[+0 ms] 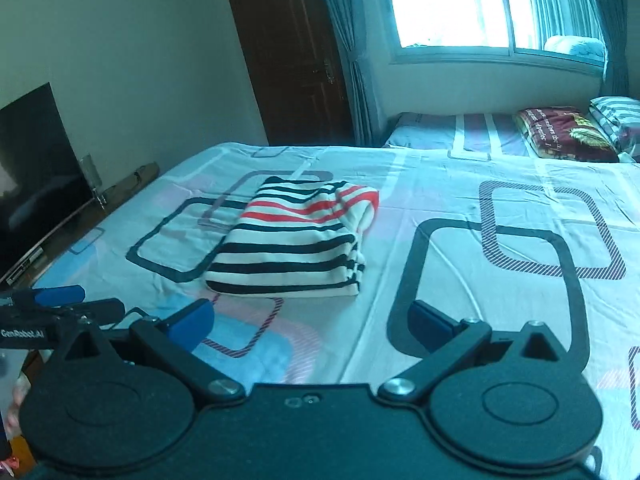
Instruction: Fold small clothes
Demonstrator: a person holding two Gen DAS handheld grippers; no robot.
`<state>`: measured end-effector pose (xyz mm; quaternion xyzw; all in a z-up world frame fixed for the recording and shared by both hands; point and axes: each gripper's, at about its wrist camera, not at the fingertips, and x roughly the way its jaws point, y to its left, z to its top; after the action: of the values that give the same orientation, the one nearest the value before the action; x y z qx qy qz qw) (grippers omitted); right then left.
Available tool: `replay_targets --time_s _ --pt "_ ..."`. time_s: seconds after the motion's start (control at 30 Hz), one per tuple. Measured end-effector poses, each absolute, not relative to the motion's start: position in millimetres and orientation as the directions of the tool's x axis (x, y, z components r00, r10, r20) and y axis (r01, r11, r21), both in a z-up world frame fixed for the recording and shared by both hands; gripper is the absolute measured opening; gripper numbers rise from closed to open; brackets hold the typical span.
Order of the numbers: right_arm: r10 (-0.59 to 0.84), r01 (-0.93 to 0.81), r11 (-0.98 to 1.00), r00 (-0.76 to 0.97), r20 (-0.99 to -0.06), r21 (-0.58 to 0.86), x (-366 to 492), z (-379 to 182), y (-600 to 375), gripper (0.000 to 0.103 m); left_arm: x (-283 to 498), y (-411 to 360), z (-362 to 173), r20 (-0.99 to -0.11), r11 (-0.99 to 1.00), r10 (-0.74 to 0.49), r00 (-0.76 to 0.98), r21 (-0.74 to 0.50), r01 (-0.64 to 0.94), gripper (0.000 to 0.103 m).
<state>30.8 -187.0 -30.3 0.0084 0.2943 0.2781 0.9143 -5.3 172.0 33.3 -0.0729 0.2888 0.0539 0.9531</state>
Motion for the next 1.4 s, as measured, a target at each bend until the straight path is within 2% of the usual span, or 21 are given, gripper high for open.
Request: replay_targets --time_s 0.3,1.4 --pt "0.463 -0.498 0.864 0.723 -0.513 0.077 20 -16 -180 0.102 -14 173 46 -0.511 0.981 0.074 0.856 -0.117 -0.154 0.103" --pt "0.478 -0.496 0.863 0.737 -0.478 0.098 8 -8 -163 0.102 -16 179 56 -0.501 0.989 0.053 0.864 -0.091 -0.114 0.103"
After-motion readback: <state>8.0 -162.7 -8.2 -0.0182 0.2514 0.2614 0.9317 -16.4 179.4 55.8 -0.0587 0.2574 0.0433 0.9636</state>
